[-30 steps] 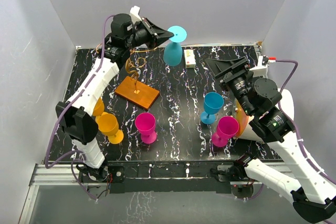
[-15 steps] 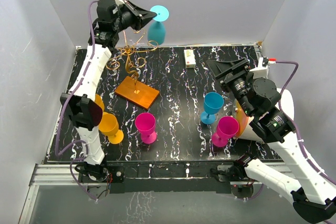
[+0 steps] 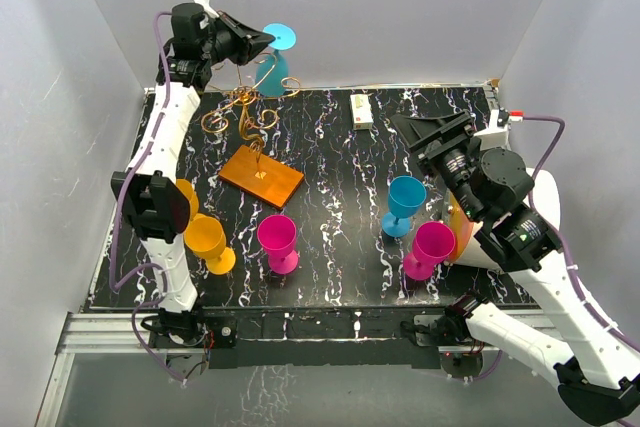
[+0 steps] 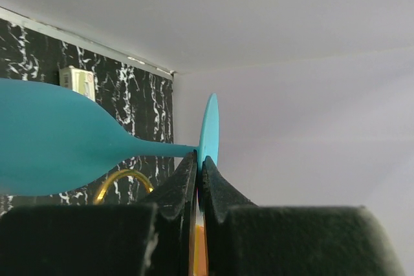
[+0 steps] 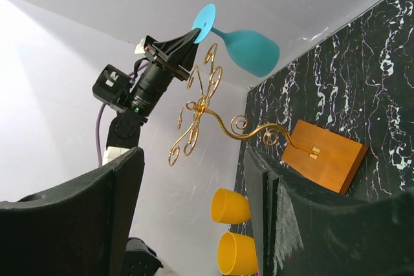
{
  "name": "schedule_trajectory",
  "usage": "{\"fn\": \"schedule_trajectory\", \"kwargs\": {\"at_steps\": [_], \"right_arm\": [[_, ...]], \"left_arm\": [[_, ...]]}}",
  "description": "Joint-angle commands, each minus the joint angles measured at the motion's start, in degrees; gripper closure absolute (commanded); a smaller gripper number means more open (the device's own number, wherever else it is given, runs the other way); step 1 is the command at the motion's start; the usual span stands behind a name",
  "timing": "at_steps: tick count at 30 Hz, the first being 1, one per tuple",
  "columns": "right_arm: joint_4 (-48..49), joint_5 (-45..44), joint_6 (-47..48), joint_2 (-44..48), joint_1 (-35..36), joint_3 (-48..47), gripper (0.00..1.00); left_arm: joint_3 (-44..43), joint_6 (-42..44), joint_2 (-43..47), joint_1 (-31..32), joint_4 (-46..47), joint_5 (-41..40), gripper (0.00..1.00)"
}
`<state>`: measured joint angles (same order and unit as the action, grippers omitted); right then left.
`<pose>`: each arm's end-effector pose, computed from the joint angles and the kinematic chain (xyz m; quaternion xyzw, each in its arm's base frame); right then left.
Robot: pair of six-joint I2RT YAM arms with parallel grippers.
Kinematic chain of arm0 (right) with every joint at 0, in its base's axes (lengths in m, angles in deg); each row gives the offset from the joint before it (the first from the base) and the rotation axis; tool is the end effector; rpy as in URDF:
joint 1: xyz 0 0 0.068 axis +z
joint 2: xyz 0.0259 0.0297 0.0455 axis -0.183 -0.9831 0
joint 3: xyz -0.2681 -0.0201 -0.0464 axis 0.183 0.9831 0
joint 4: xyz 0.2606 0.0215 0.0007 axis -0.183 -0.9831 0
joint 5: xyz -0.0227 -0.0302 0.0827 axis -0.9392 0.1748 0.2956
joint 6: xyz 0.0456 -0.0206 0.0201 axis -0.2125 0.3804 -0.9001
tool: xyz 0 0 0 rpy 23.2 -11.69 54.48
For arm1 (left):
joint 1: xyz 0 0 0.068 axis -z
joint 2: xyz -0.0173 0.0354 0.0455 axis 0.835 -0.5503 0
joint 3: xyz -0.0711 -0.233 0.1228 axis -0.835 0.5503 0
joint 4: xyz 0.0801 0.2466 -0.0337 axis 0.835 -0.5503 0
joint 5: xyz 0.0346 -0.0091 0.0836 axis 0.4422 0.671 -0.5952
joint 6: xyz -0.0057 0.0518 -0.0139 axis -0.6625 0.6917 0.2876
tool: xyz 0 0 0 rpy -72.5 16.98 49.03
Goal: Place the wine glass upside down on the wine glass rack
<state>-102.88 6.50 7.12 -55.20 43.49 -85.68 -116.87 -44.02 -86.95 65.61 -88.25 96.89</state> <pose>0.1381 0.0800 0.4298 0.2613 0.6544 0.4714 0.5304 0.4605 -0.0897 0.4400 -0.1899 0.7081 -0.5356 0.4192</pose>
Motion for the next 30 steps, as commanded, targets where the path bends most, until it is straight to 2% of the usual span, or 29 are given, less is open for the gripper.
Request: {"fn": "schedule_trajectory", "kwargs": {"at_steps": [1, 18, 30], "right_arm": [[1.18, 0.75, -0.5, -0.25, 0.16, 0.08, 0.39], [1.66, 1.08, -0.86, -0.4, 0.13, 0.49, 0.39], [1.63, 0.83, -1.11, 0.75, 0.18, 1.22, 0.4]], "left_arm": [[1.04, 2.09, 5.59, -2.2, -1.26, 0.68, 1.0], [8.26, 2.64, 11.81, -4.51, -0.76, 0.89, 1.0], [15.45, -0.58, 15.64, -5.42, 4.03, 2.93, 1.0]]}}
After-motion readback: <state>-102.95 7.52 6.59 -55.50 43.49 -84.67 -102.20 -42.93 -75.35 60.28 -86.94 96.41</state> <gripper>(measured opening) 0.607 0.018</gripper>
